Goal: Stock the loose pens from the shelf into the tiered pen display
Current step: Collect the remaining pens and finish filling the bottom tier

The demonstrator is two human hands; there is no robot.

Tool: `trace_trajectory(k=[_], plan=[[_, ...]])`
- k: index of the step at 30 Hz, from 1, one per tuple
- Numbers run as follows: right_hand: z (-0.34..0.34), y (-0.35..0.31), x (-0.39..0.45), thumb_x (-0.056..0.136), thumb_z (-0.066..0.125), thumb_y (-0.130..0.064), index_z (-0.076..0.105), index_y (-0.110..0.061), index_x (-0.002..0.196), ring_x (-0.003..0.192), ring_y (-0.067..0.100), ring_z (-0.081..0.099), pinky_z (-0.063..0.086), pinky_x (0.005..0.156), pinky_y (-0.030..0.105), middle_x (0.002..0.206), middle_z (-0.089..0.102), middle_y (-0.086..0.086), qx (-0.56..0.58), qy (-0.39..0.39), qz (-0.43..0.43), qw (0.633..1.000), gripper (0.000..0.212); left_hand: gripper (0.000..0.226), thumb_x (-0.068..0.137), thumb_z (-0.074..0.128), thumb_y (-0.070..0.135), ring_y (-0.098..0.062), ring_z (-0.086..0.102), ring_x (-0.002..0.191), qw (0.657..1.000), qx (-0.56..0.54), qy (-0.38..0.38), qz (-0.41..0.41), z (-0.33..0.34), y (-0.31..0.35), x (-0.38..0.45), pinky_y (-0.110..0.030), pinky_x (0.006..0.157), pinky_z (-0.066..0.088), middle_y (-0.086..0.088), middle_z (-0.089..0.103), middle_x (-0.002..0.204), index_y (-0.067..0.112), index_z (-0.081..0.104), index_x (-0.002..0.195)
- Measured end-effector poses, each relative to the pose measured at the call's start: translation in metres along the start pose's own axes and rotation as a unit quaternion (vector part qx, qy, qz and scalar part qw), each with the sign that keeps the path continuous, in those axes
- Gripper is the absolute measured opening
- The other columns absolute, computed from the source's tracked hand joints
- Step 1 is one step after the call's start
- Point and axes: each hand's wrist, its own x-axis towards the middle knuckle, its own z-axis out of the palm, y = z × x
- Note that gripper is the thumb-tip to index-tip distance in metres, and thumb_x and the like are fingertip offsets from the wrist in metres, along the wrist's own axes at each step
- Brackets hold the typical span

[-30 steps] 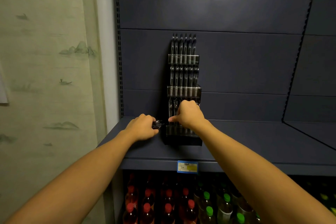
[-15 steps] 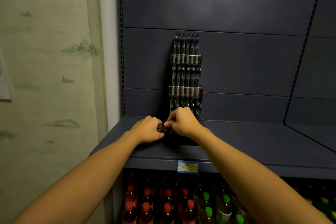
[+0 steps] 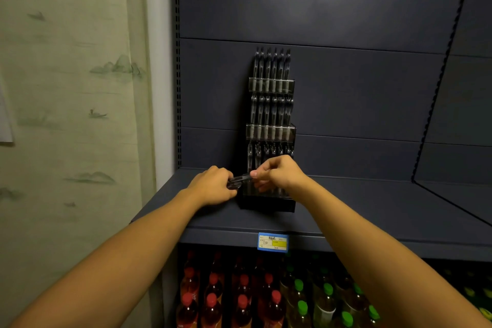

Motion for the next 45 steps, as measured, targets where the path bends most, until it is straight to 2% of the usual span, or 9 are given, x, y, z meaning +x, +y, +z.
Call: trace_trajectory(k=[6, 11, 16, 19, 24, 30, 33, 39, 45], plan=[[-0.024, -0.010, -0.005, 0.087, 0.073, 0.004, 0.068, 0.012, 0.098, 0.076, 0.028, 0.074, 0.063, 0.067, 0.030, 0.085, 0.073, 0.021, 0.188, 0.041, -0.016, 0.981, 0.015, 0.021, 0.089, 0.066, 0.033, -0.020, 0.059, 0.070, 1.000, 0.012, 0.006, -0.015, -0.001, -0.009, -0.002, -0.038, 0.064, 0.050, -0.002, 0.060, 0.075, 0.026, 0.055, 0.073], [-0.040, -0.017, 0.005, 0.090, 0.071, 0.003, 0.071, 0.002, 0.089, 0.075, 0.021, 0.074, 0.062, 0.070, 0.028, 0.088, 0.072, 0.013, 0.242, 0.103, -0.071, 0.962, 0.001, 0.022, 0.090, 0.066, 0.032, -0.019, 0.060, 0.068, 1.000, 0.008, 0.011, -0.015, -0.002, -0.010, -0.001, -0.037, 0.064, 0.050, 0.000, 0.060, 0.072, 0.023, 0.057, 0.072], [-0.056, -0.027, 0.016, 0.092, 0.072, -0.003, 0.074, -0.003, 0.112, 0.088, 0.021, 0.073, 0.061, 0.075, 0.025, 0.103, 0.075, 0.013, 0.158, 0.152, -0.103, 0.970, 0.020, 0.016, 0.090, 0.067, 0.033, -0.020, 0.063, 0.072, 1.000, 0.017, 0.007, -0.010, -0.004, -0.008, -0.001, -0.041, 0.069, 0.056, -0.001, 0.062, 0.075, 0.020, 0.064, 0.082], [-0.060, -0.031, 0.021, 0.092, 0.073, -0.005, 0.070, -0.002, 0.123, 0.091, 0.019, 0.072, 0.061, 0.080, 0.026, 0.111, 0.073, 0.012, 0.089, 0.178, -0.098, 0.975, 0.031, 0.017, 0.089, 0.067, 0.032, -0.020, 0.061, 0.070, 1.000, 0.018, 0.009, -0.011, -0.004, -0.007, -0.002, -0.038, 0.067, 0.054, 0.000, 0.061, 0.074, 0.022, 0.060, 0.077], [-0.049, -0.030, 0.020, 0.092, 0.074, -0.010, 0.069, -0.005, 0.125, 0.088, 0.016, 0.074, 0.059, 0.095, 0.038, 0.110, 0.074, 0.008, 0.026, 0.176, -0.090, 0.980, 0.034, 0.020, 0.089, 0.066, 0.031, -0.018, 0.059, 0.068, 1.000, 0.009, 0.011, -0.013, -0.002, -0.005, -0.006, -0.034, 0.061, 0.048, 0.001, 0.060, 0.073, 0.025, 0.056, 0.073], [-0.033, -0.031, 0.017, 0.093, 0.072, -0.006, 0.067, -0.002, 0.127, 0.086, 0.012, 0.071, 0.059, 0.095, 0.037, 0.111, 0.069, 0.004, 0.026, 0.163, -0.099, 0.981, 0.035, 0.018, 0.089, 0.066, 0.032, -0.019, 0.060, 0.070, 1.000, 0.007, 0.009, -0.013, -0.002, -0.006, -0.009, -0.036, 0.063, 0.051, 0.001, 0.060, 0.073, 0.023, 0.059, 0.075], [-0.031, -0.034, 0.018, 0.093, 0.072, -0.007, 0.068, -0.002, 0.127, 0.088, 0.013, 0.072, 0.059, 0.095, 0.037, 0.112, 0.070, 0.005, 0.014, 0.163, -0.097, 0.982, 0.035, 0.023, 0.089, 0.066, 0.031, -0.017, 0.056, 0.066, 1.000, 0.008, 0.015, -0.012, -0.004, -0.007, -0.011, -0.033, 0.058, 0.044, 0.002, 0.058, 0.070, 0.025, 0.055, 0.070], [-0.030, -0.035, 0.020, 0.093, 0.072, -0.008, 0.067, -0.002, 0.128, 0.086, 0.017, 0.073, 0.058, 0.097, 0.040, 0.093, 0.067, -0.005, 0.001, 0.175, -0.092, 0.980, 0.036, 0.023, 0.090, 0.065, 0.032, -0.014, 0.051, 0.064, 1.000, 0.013, 0.009, -0.018, -0.005, -0.009, -0.013, -0.034, 0.060, 0.044, -0.001, 0.058, 0.072, 0.021, 0.056, 0.072], [-0.031, -0.034, 0.021, 0.095, 0.071, -0.009, 0.065, -0.003, 0.131, 0.085, 0.017, 0.072, 0.057, 0.098, 0.038, 0.117, 0.071, 0.012, -0.002, 0.194, -0.084, 0.977, 0.038, 0.024, 0.090, 0.065, 0.033, -0.017, 0.054, 0.067, 1.000, 0.014, 0.010, -0.021, -0.006, -0.010, -0.015, -0.035, 0.063, 0.047, -0.001, 0.059, 0.074, 0.024, 0.054, 0.070]])
